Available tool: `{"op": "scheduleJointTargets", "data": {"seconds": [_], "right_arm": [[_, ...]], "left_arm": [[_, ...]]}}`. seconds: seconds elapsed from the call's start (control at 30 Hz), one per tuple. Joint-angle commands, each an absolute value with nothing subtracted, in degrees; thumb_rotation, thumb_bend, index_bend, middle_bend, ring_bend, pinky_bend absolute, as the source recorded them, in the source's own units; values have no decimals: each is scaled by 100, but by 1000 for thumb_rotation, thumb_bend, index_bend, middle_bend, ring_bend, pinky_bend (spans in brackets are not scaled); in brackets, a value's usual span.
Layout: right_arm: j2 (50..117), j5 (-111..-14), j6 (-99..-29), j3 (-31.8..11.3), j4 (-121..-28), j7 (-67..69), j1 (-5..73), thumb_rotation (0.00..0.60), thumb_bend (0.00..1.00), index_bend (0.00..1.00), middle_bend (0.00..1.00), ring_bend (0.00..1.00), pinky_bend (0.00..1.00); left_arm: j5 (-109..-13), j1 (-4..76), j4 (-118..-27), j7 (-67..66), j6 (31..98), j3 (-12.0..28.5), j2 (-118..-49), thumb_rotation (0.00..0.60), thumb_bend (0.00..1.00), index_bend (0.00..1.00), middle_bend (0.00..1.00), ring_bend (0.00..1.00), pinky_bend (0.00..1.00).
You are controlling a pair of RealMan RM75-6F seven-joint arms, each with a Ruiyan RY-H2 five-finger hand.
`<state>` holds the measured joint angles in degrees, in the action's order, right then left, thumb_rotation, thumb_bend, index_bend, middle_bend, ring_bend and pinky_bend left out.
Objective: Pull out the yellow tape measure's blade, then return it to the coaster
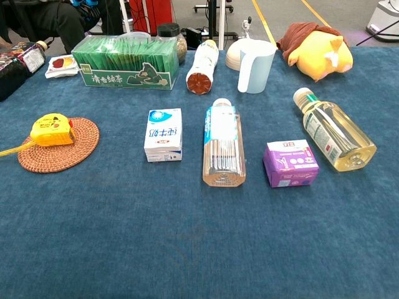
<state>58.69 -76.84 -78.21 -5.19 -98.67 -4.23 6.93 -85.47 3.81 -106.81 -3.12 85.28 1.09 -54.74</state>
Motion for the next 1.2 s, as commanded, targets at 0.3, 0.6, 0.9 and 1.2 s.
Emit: {"op": "scheduleJointTargets", "data": {"seconds": [0.3,0.6,0.9,1.2], "right_arm": [[5931,-7726,-7754,-529,-9923,-310,741,531,144,2,122,120,176],[5897,-7698,-7809,-535,-9973,-97,671,532,144,2,124,122,178],[5854,-7734,-7799,-525,-9923,147,638,531,145,3,125,124,181],[5861,-7728,-7757,-527,-9903,236,642,533,144,2,125,124,185]], "left_arm": [[-8529,371,-10551,-190,8483,92,-5478,598,243,438,249,216,258],[-8516,422,-10542,-110,8457,163,-5336,599,242,438,249,216,258],[-8498,564,-10657,-268,8222,177,-5225,598,241,438,249,215,257],[-8353,840,-10762,-504,7755,216,-5114,600,230,438,249,216,258]]}}
